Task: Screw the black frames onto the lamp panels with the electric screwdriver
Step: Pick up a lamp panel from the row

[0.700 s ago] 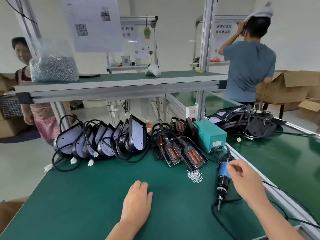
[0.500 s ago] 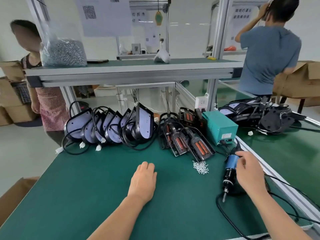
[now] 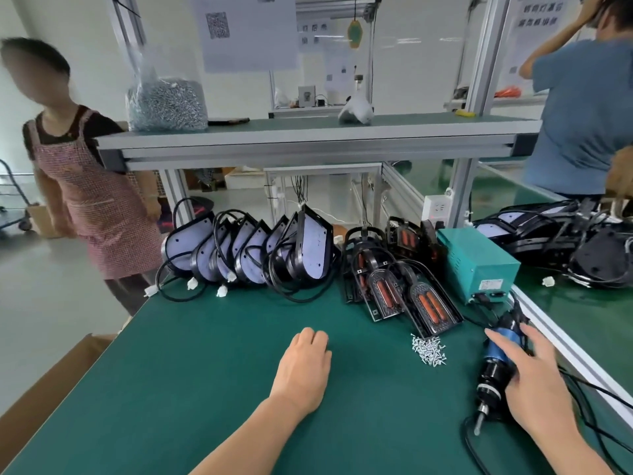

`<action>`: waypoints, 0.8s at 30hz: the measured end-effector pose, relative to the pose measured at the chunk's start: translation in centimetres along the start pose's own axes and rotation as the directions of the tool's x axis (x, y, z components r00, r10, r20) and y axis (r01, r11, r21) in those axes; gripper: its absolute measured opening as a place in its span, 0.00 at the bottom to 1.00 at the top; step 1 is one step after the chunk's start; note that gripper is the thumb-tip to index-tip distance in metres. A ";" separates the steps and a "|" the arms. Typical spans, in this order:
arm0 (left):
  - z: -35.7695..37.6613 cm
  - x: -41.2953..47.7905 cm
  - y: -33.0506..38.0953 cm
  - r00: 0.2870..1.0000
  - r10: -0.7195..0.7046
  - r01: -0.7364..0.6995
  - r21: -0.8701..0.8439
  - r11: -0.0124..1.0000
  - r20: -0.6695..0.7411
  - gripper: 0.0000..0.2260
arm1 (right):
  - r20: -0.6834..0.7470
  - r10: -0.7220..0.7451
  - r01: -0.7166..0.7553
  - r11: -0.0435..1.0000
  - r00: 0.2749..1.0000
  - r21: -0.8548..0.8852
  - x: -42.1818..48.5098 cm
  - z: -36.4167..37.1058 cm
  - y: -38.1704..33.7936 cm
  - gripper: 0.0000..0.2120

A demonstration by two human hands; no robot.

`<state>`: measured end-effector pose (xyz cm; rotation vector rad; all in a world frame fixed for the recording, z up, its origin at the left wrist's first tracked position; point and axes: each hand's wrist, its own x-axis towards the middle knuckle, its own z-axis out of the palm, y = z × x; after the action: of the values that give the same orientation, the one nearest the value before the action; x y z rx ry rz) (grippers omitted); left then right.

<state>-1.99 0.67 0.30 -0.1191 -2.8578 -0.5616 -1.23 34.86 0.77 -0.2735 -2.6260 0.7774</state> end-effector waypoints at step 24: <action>-9.1 18.8 0.1 0.883 -0.315 0.347 0.032 0.937 -0.349 0.28 | -0.105 -0.088 0.094 0.994 0.991 0.061 2.1 2.2 1.3 0.35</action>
<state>-18.36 -2.07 12.97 0.4502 -2.5659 -0.4541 -3.93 35.54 -1.00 -0.1690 -2.4932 0.7963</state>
